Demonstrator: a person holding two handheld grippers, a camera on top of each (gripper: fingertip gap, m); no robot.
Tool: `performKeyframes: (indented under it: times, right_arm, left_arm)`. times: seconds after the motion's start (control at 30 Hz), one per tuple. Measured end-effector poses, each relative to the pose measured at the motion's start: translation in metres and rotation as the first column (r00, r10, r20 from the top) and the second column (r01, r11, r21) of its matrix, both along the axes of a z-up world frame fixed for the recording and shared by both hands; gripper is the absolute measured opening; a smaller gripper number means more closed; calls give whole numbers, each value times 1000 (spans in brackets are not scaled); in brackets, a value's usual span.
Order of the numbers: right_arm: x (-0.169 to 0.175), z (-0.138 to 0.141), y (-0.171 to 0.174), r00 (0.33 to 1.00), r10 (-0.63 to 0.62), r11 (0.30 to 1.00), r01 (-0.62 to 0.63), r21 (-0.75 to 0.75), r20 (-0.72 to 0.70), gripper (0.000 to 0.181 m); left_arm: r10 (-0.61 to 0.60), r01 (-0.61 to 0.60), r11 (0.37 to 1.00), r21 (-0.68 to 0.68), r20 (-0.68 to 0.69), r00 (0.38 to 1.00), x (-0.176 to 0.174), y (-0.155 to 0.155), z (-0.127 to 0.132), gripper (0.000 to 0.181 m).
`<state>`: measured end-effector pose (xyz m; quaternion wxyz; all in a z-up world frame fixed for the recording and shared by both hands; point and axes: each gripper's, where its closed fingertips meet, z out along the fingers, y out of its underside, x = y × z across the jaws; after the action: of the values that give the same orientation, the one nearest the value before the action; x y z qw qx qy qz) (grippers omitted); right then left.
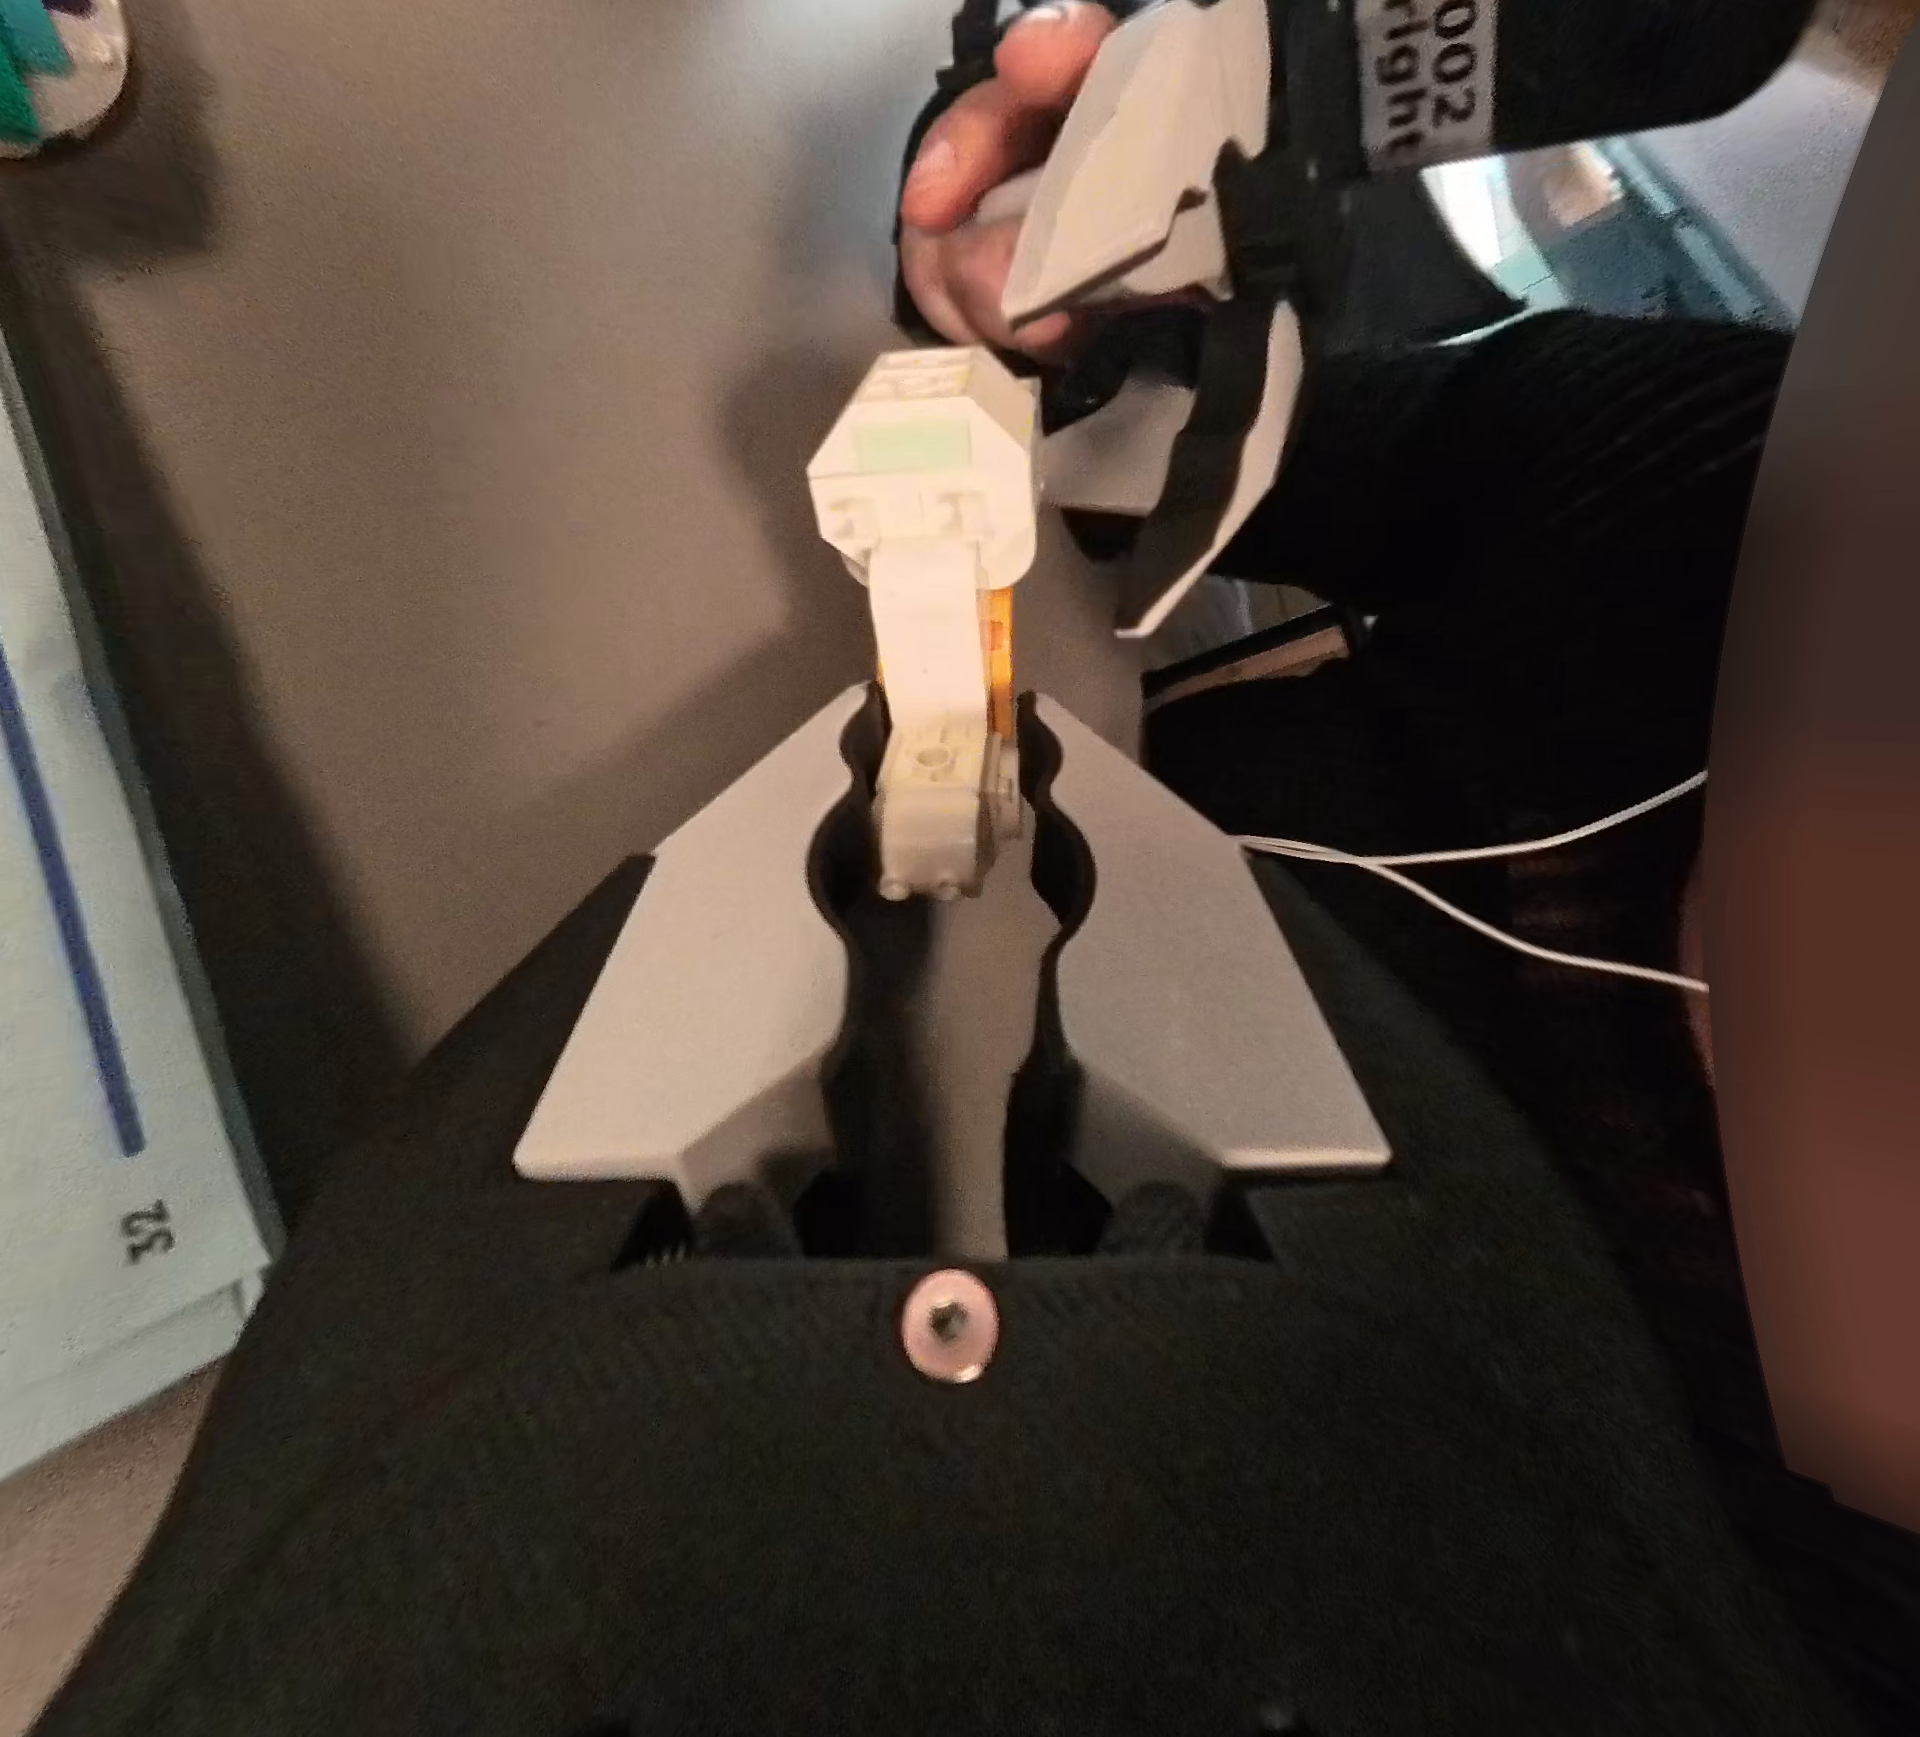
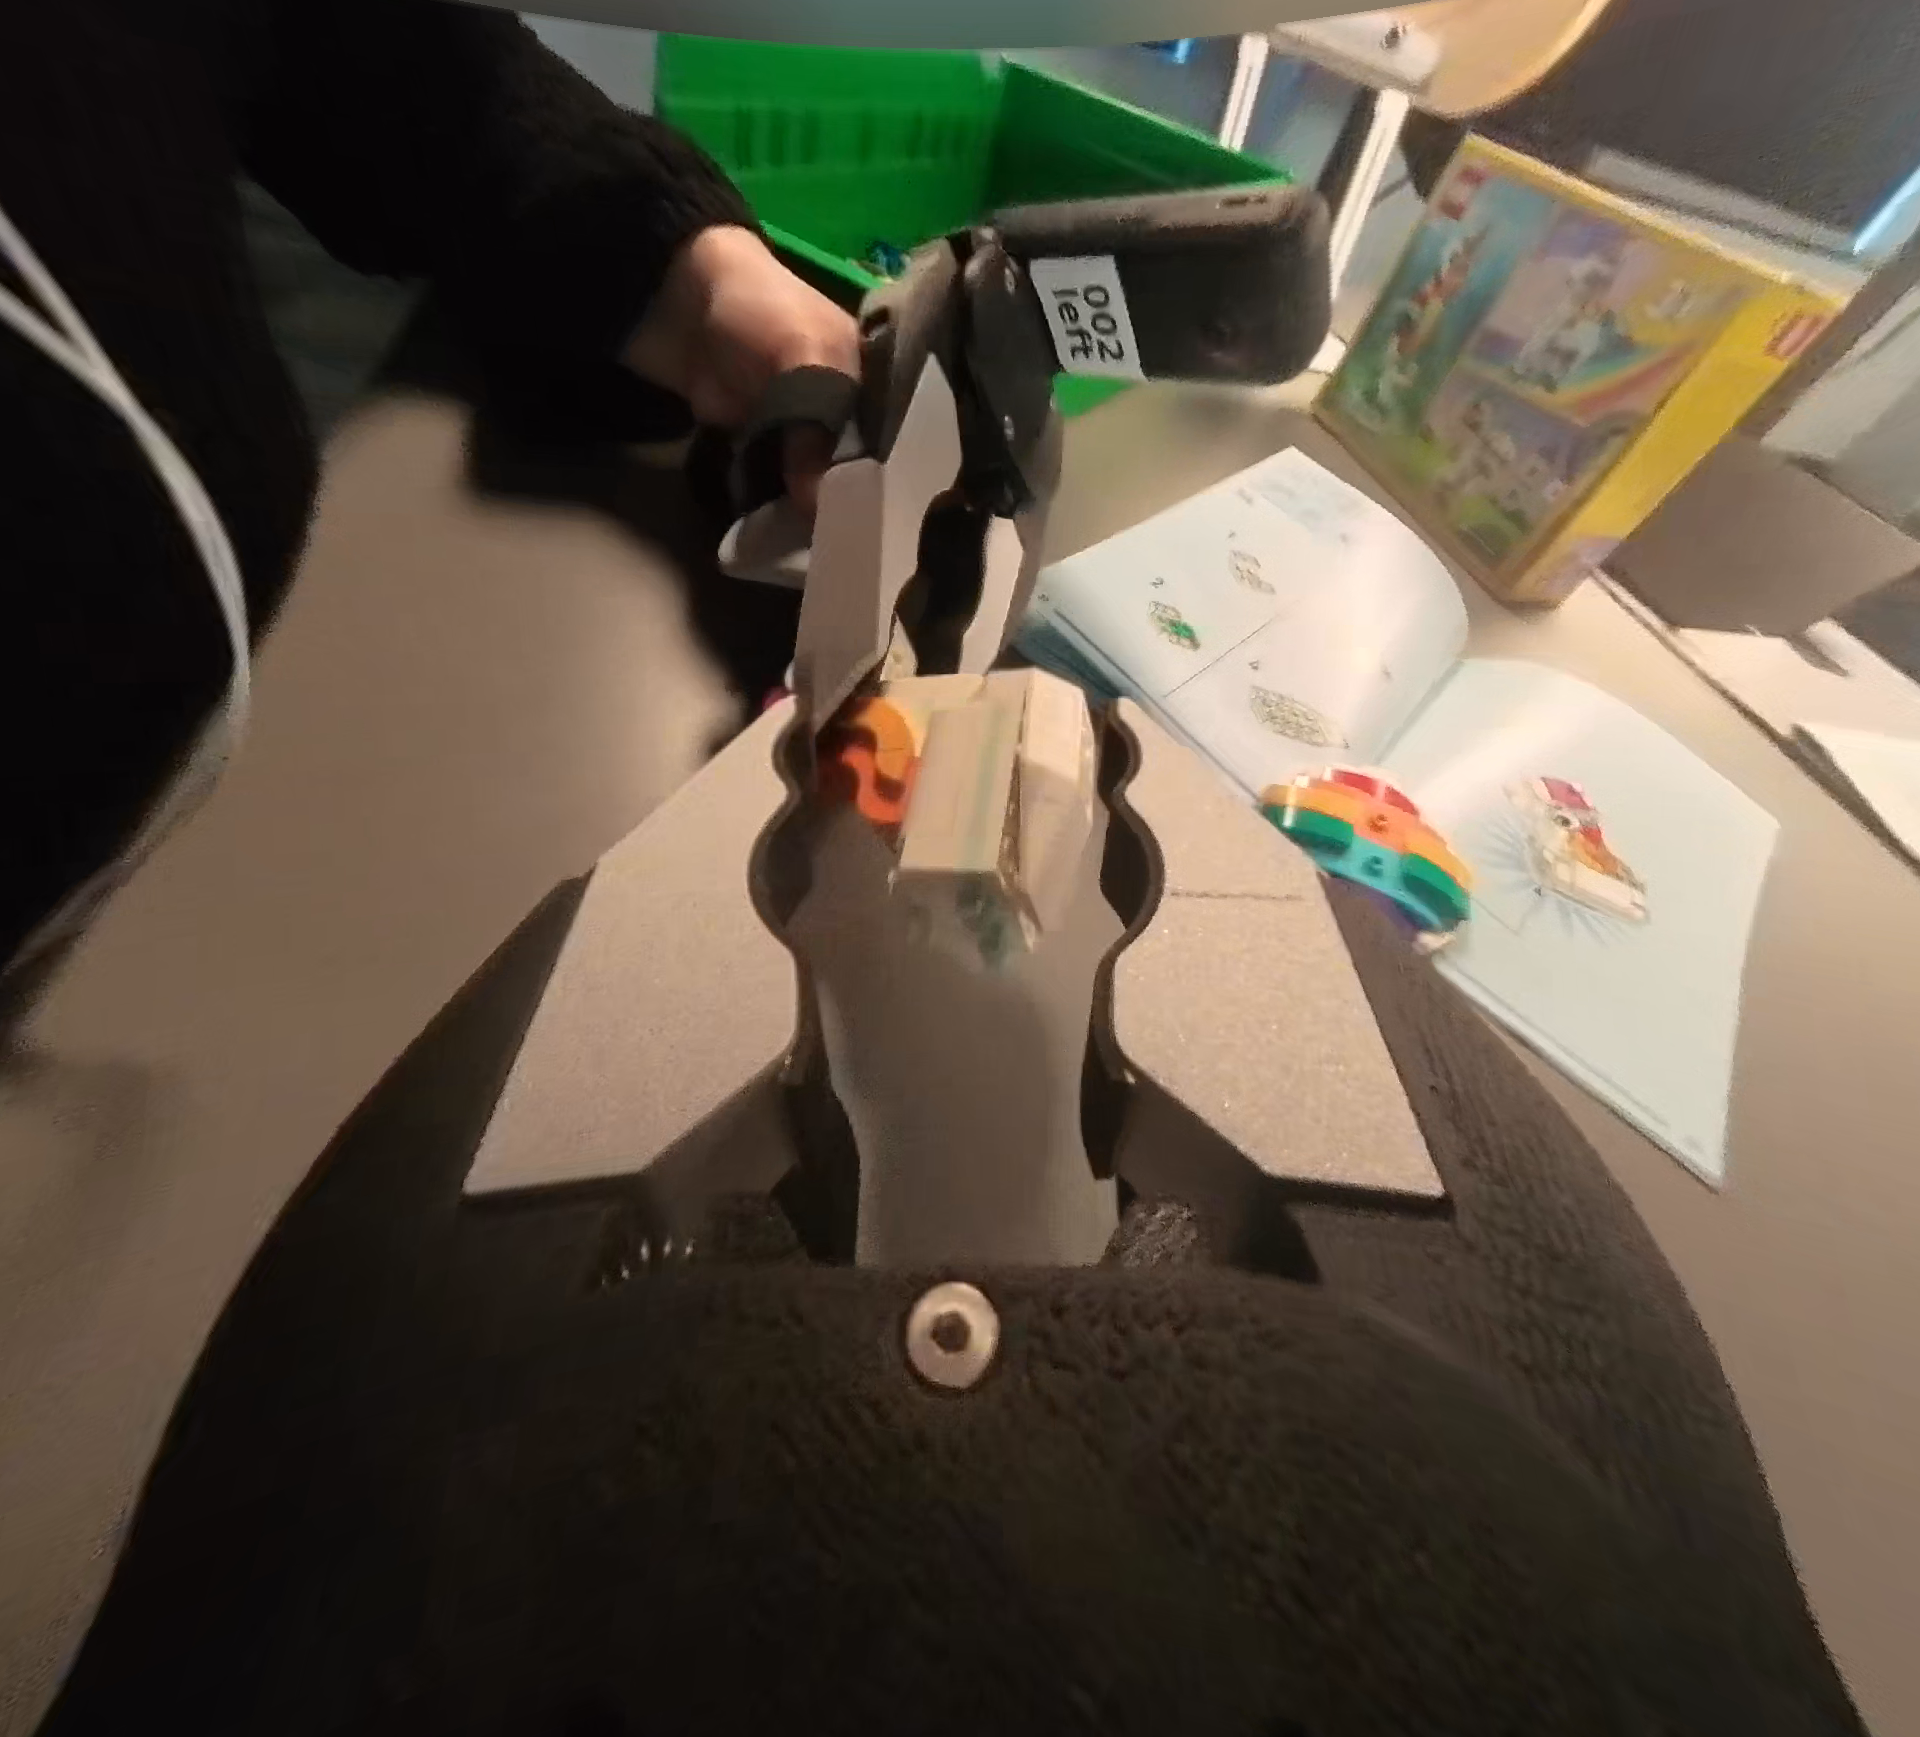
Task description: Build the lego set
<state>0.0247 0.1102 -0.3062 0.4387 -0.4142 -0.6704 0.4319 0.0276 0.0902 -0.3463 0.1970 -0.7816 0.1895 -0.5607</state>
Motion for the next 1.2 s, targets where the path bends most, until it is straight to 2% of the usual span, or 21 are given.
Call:
performKeyframes:
  times: [0.17, 0.27, 1.07, 1.2]
  right_arm:
    - [4, -10, 1, 1000, 10, 991, -14, 132, 30, 56]
    - [3, -10, 3, 1000, -7, 985, 5, 170, 10, 44]
    - [2, -15, -4, 1000, -12, 948, 7, 317, 14, 39]
    - [1, -15, 0, 999, -33, 949, 24, 313, 25, 40]
  left_arm:
    - [-27, 30, 999, -39, 75, 997, 0, -3, 8, 24]
    - [-50, 57, 997, -57, 104, 993, 0, -6, 11, 24]
    - [-77, 82, 995, -64, 77, 994, -2, -12, 6, 22]
    - [-49, 53, 997, -54, 76, 996, -4, -8, 7, 22]
